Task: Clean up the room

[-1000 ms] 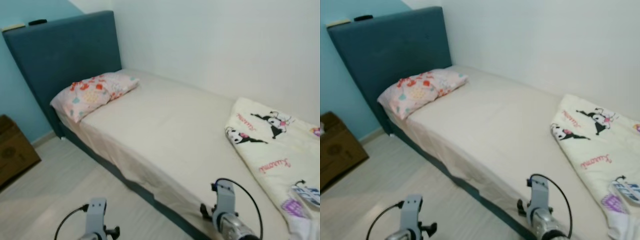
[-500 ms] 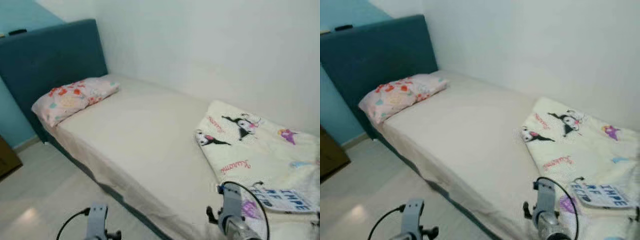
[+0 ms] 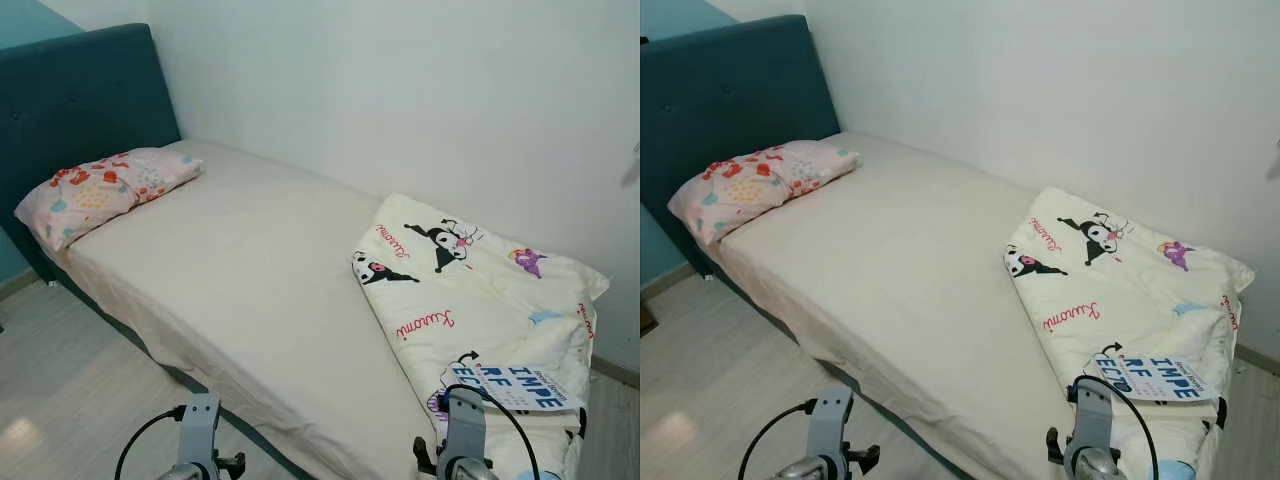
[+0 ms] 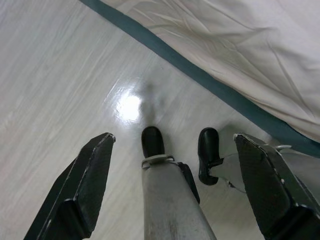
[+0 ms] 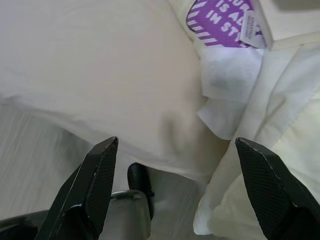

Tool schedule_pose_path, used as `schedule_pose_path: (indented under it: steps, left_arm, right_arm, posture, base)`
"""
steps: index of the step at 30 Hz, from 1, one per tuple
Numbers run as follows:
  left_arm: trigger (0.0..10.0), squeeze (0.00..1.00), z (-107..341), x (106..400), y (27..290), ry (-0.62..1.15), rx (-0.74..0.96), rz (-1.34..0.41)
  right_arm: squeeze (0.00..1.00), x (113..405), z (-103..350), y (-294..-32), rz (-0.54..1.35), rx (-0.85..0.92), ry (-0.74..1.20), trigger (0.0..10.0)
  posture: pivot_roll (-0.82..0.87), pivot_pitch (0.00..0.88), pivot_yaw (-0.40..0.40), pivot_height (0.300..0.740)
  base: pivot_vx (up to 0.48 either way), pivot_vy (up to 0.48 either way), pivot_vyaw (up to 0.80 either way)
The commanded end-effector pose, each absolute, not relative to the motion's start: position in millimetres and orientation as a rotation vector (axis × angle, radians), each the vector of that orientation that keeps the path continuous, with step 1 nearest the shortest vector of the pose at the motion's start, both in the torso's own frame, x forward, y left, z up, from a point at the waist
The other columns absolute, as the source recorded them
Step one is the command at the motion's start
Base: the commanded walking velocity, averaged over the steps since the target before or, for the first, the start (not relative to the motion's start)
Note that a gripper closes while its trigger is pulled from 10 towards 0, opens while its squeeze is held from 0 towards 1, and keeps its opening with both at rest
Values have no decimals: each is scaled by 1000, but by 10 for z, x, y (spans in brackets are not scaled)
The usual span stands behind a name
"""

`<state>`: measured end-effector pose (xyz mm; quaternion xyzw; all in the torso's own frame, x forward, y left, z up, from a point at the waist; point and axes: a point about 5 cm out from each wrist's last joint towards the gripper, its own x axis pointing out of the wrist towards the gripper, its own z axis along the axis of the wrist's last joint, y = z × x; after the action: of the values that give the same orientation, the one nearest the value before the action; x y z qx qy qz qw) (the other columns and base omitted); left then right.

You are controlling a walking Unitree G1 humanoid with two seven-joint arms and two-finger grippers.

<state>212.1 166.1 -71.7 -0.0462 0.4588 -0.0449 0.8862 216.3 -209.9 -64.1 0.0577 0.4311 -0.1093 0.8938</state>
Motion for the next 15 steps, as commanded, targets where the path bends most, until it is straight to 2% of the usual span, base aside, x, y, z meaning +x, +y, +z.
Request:
schedule_pose_path:
  steps: [1,2,11,15]
  left_arm:
    - [10000,0,-727,2103,1662,958,-102,-82]
    - [10000,0,-727,2104,1664,953,-115,-68]
    - [10000,0,-803,1964,1670,992,-117,-52]
    - [10000,0,-815,1941,1667,999,-117,-52]
  right_arm:
    - [0,2115,-671,-2092,-222,112,914,10000]
    - [0,2107,-676,-2094,-222,111,916,10000]
    - [0,2099,-664,-2174,-232,95,915,10000]
    - [0,2105,-650,-2220,-262,105,908,10000]
  posture:
    - [-14,0,-11,728]
    - [-14,0,-11,728]
    - [-24,0,-34,728]
    - [-26,0,-34,728]
  base:
    - [0,-435,0]
    - [0,-435,0]
    - [0,0,0]
    - [0,0,-722]
